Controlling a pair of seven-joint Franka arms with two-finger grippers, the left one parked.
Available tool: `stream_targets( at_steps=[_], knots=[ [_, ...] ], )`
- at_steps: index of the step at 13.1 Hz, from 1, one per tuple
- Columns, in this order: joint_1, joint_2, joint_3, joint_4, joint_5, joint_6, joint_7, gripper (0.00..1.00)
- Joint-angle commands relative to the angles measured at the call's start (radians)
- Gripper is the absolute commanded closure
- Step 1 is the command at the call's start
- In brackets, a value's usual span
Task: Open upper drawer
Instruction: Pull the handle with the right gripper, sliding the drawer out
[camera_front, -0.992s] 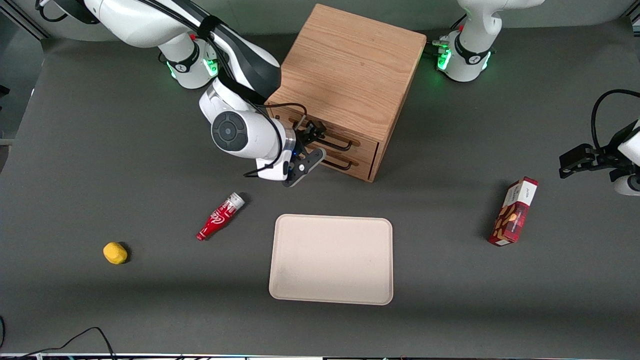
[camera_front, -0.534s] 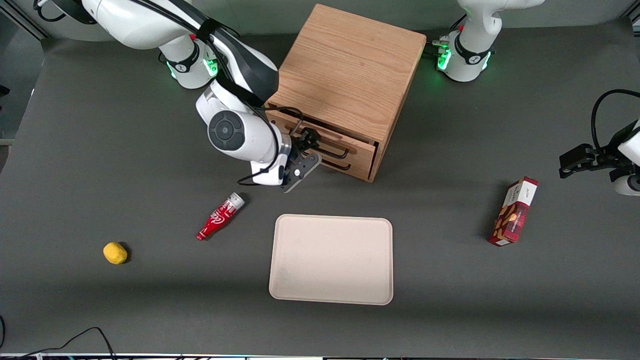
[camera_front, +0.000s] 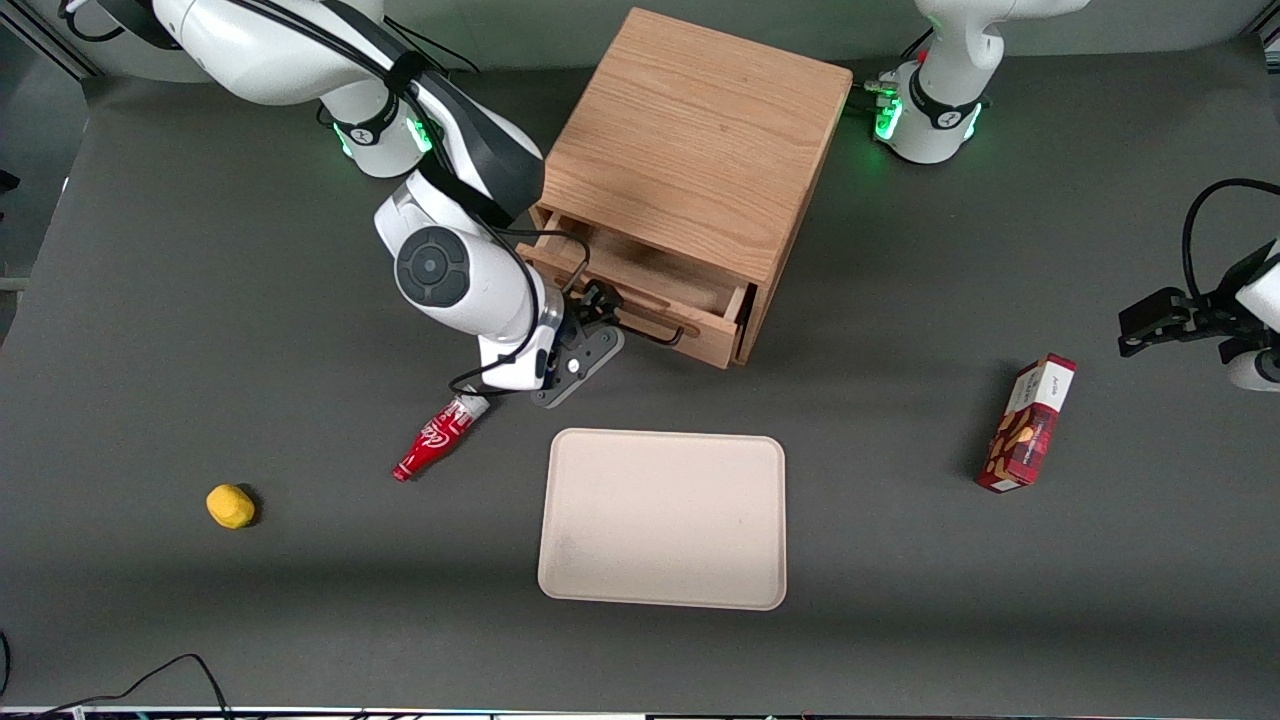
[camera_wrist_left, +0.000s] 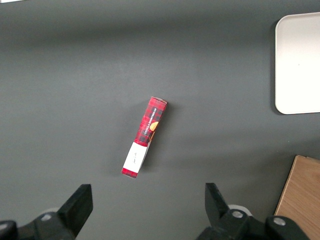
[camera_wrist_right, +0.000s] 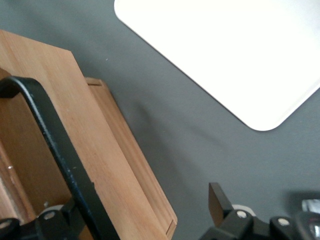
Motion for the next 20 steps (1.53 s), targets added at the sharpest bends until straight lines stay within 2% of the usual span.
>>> stream_targets(
  at_steps=[1, 4, 9, 15, 20],
  knots=[
    [-0.021, 0.003, -0.013, 0.020, -0.025, -0.005, -0.098, 0.00],
    [-0.052, 0.003, -0.023, 0.034, -0.064, -0.005, -0.169, 0.00],
    [-0.069, 0.011, -0.048, 0.063, -0.070, -0.005, -0.258, 0.00],
    [-0.088, 0.048, -0.048, 0.114, -0.117, 0.001, -0.272, 0.00],
    [-0.101, 0.075, -0.074, 0.166, -0.119, 0.001, -0.341, 0.00]
  ],
)
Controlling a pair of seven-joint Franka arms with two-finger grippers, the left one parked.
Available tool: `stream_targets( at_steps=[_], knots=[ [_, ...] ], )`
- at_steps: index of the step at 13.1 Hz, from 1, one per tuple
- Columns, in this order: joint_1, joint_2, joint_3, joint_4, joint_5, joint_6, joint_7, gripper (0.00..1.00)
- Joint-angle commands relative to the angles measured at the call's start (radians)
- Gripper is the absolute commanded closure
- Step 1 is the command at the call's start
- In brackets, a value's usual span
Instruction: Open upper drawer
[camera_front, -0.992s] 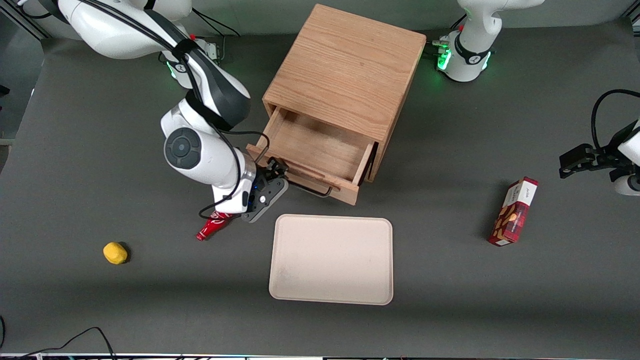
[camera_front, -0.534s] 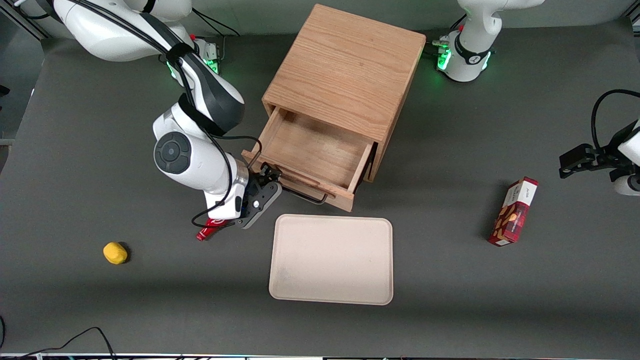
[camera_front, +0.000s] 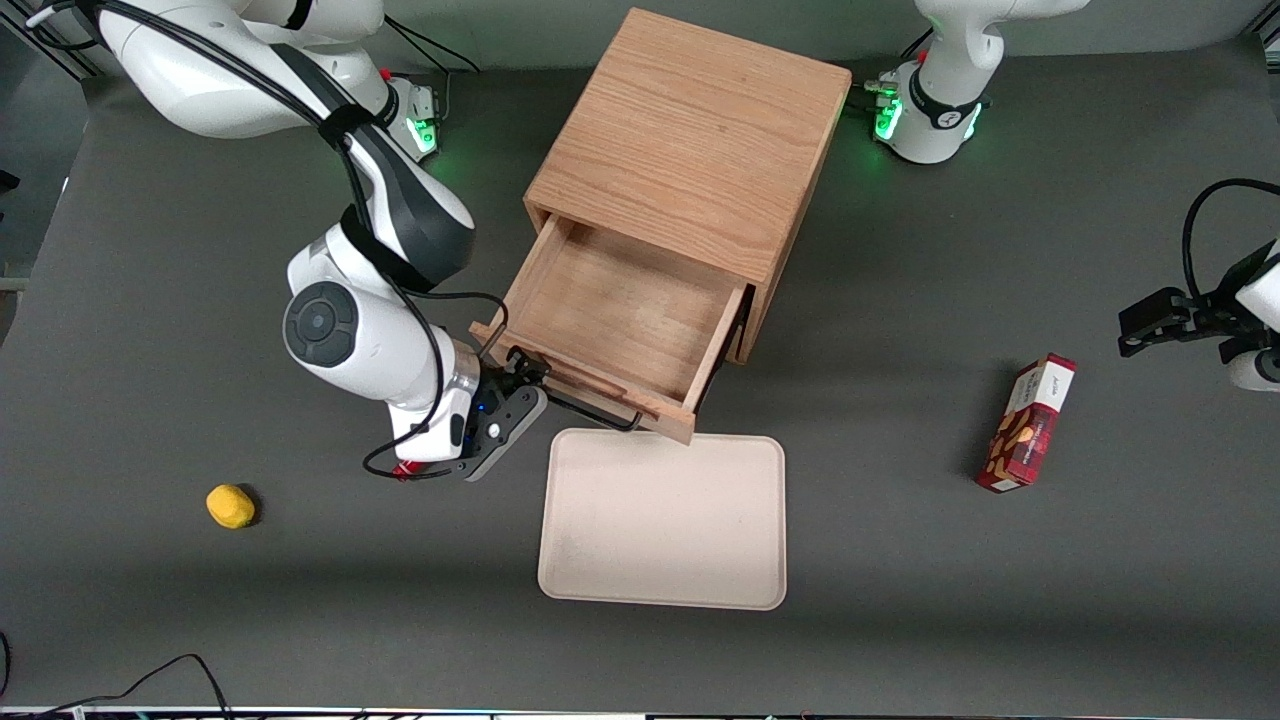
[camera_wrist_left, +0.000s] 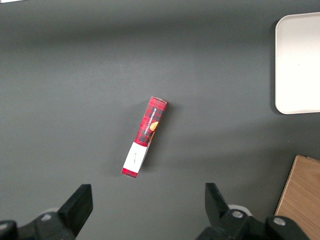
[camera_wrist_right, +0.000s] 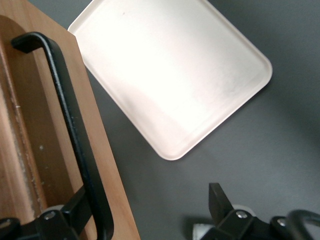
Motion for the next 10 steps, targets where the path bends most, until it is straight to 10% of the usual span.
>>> stream_targets(
  at_steps=[1, 10],
  knots=[
    [-0.015, 0.019, -0.018, 0.044, -0.030, -0.017, -0.062, 0.00],
    [-0.003, 0.004, -0.018, 0.078, 0.024, -0.034, 0.042, 0.00]
  ],
)
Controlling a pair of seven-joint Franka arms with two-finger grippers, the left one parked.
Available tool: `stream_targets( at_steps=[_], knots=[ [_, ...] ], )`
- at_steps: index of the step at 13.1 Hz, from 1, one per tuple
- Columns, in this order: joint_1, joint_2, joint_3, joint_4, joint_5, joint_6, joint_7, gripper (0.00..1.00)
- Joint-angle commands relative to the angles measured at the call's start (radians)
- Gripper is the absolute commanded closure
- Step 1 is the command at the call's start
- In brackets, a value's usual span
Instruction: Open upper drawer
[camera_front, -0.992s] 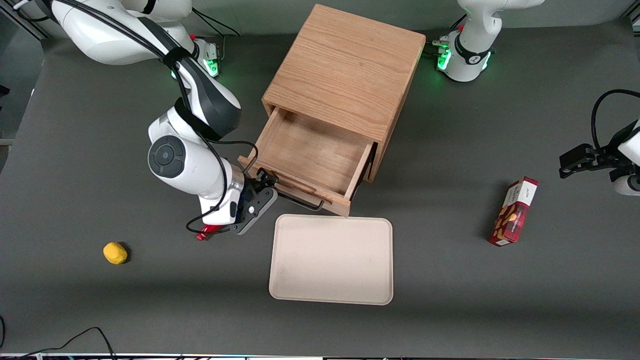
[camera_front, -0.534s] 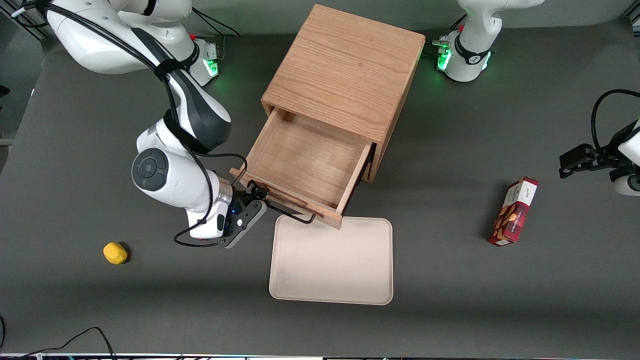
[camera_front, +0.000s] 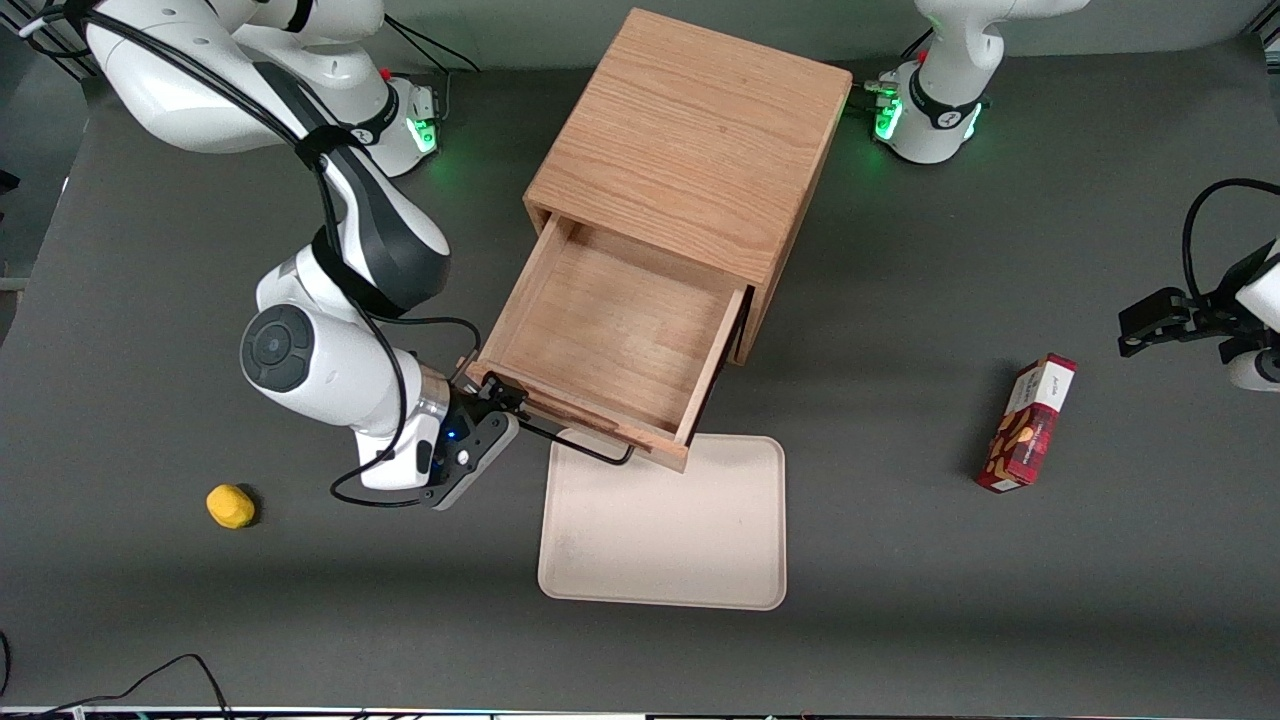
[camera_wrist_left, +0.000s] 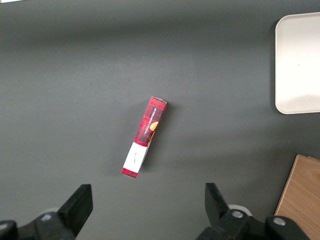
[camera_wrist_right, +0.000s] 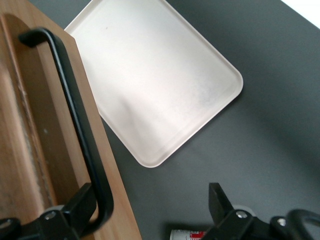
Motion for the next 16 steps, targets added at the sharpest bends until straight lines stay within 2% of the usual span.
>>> stream_targets(
  at_steps=[1, 3, 6, 9, 11, 12, 13, 14, 16],
  knots=[
    [0.004, -0.029, 0.012, 0.015, 0.032, -0.044, 0.089, 0.00],
    [0.006, -0.058, 0.012, 0.051, 0.074, -0.099, 0.145, 0.00],
    [-0.017, -0.192, 0.003, 0.030, 0.062, -0.205, 0.254, 0.00],
    [-0.162, -0.366, 0.000, -0.088, 0.026, -0.234, 0.245, 0.00],
    [-0.267, -0.414, -0.005, -0.117, 0.025, -0.240, 0.259, 0.00],
    [-0.288, -0.414, -0.020, -0.109, 0.023, -0.242, 0.253, 0.00],
    [-0.266, -0.425, -0.084, -0.099, 0.023, -0.256, 0.253, 0.00],
    [-0.184, -0.447, -0.176, -0.099, 0.026, -0.275, 0.264, 0.00],
    [0.017, -0.494, -0.445, -0.105, 0.028, -0.280, 0.265, 0.00]
  ],
)
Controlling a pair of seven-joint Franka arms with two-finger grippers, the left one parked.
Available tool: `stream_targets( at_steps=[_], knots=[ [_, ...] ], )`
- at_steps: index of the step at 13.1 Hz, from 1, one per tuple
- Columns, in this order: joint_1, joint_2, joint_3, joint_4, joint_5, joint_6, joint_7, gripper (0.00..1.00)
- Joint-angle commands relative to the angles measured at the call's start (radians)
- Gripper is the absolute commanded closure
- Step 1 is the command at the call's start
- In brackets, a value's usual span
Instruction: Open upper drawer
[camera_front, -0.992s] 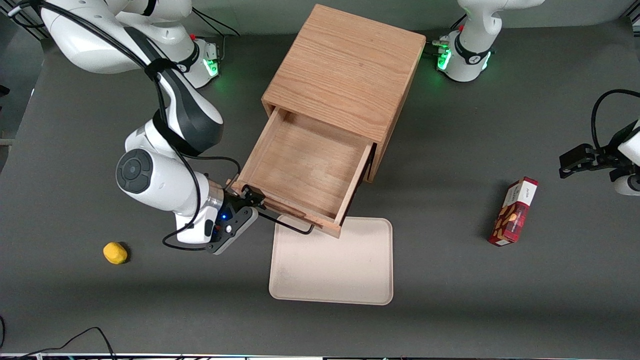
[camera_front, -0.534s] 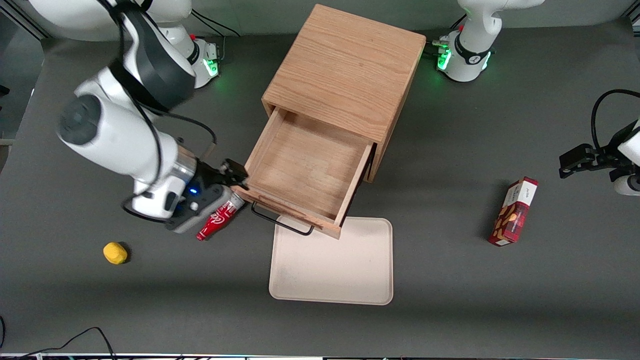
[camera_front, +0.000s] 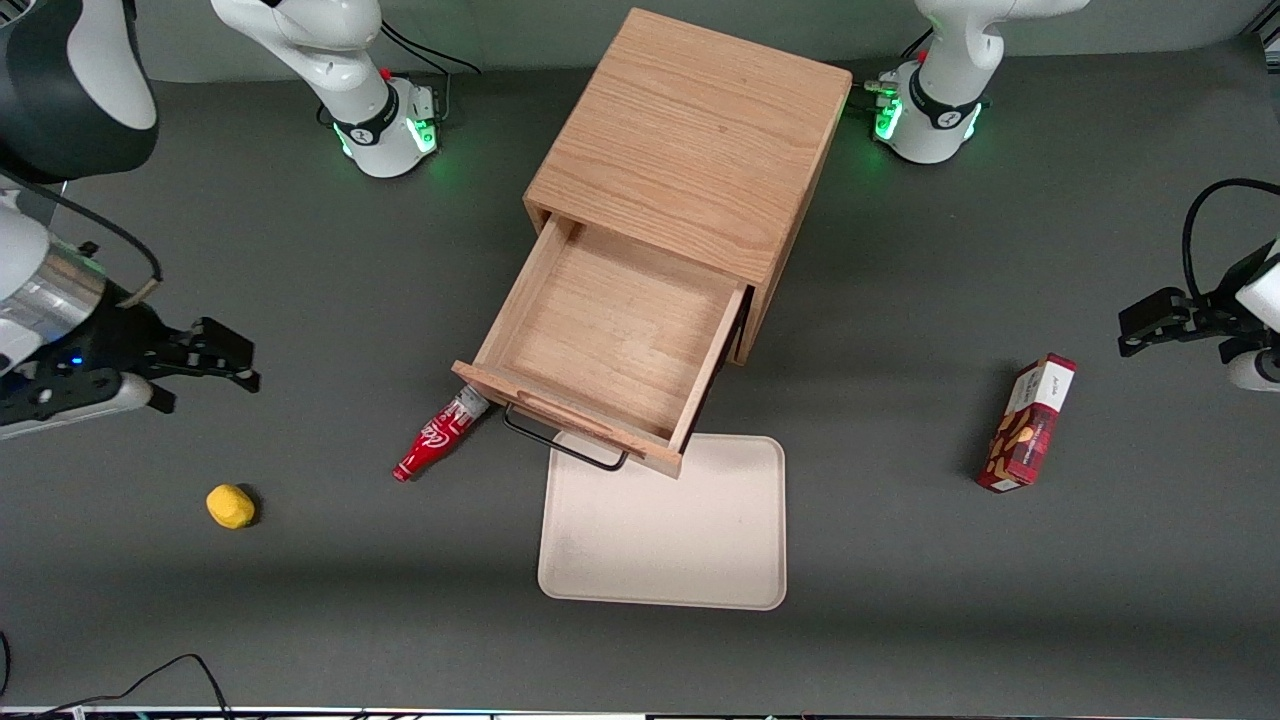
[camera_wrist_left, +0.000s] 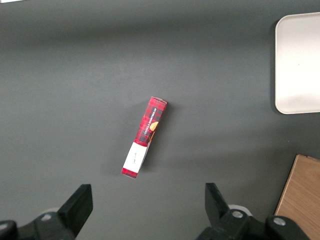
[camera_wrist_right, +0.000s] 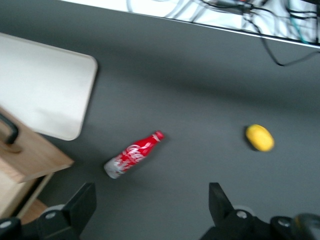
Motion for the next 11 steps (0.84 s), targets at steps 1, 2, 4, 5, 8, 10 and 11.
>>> stream_targets(
  at_steps=[1, 2, 4, 5, 8, 10, 11],
  knots=[
    [0.213, -0.084, -0.266, -0.035, -0.003, -0.011, 0.025, 0.00],
    [0.211, -0.097, -0.282, -0.035, -0.003, -0.011, 0.037, 0.00],
    [0.200, -0.128, -0.290, -0.033, -0.006, -0.036, 0.096, 0.00],
    [0.200, -0.140, -0.293, -0.029, -0.008, -0.060, 0.120, 0.00],
    [0.198, -0.153, -0.339, 0.005, 0.005, -0.111, 0.108, 0.00],
    [0.198, -0.153, -0.343, 0.010, 0.005, -0.117, 0.111, 0.00],
    [0.201, -0.150, -0.345, 0.014, -0.006, -0.117, 0.112, 0.00]
  ],
)
